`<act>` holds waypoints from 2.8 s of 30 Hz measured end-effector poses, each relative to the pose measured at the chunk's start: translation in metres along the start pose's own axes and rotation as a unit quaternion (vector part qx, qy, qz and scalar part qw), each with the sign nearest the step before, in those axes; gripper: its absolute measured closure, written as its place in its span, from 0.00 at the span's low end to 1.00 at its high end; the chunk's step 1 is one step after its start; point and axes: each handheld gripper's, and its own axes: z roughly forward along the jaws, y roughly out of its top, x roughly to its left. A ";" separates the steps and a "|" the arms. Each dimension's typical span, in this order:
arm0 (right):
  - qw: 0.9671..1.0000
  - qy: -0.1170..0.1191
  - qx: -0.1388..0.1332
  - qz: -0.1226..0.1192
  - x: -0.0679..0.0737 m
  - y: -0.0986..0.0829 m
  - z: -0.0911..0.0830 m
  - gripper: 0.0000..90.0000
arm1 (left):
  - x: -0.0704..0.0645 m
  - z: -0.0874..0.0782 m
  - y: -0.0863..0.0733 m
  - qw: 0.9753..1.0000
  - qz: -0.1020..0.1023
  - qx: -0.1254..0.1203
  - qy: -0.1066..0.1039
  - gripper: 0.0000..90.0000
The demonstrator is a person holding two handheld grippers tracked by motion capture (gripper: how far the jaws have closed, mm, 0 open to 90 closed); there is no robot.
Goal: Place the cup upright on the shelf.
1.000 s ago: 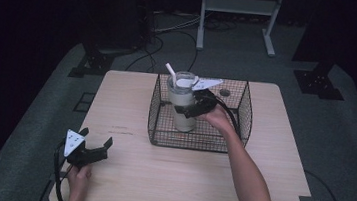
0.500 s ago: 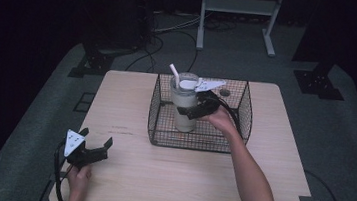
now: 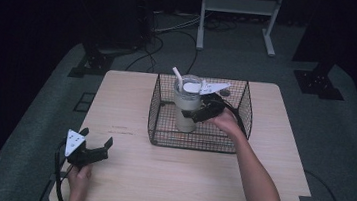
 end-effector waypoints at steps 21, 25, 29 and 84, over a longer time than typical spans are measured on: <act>1.000 -0.014 0.012 0.020 0.005 0.001 -0.026 0.08 | -0.001 0.000 0.000 1.000 0.006 0.001 -0.002 0.00; 0.999 -0.014 0.006 0.033 0.006 0.000 -0.037 0.08 | -0.001 0.000 0.000 1.000 0.008 0.001 -0.002 0.00; 0.999 -0.024 0.004 0.042 0.006 0.000 -0.048 0.08 | -0.001 0.000 0.000 1.000 0.008 0.001 -0.001 0.00; 1.000 -0.003 -0.005 -0.016 0.061 0.004 -0.136 0.08 | -0.003 0.001 0.000 1.000 0.009 0.004 0.000 0.00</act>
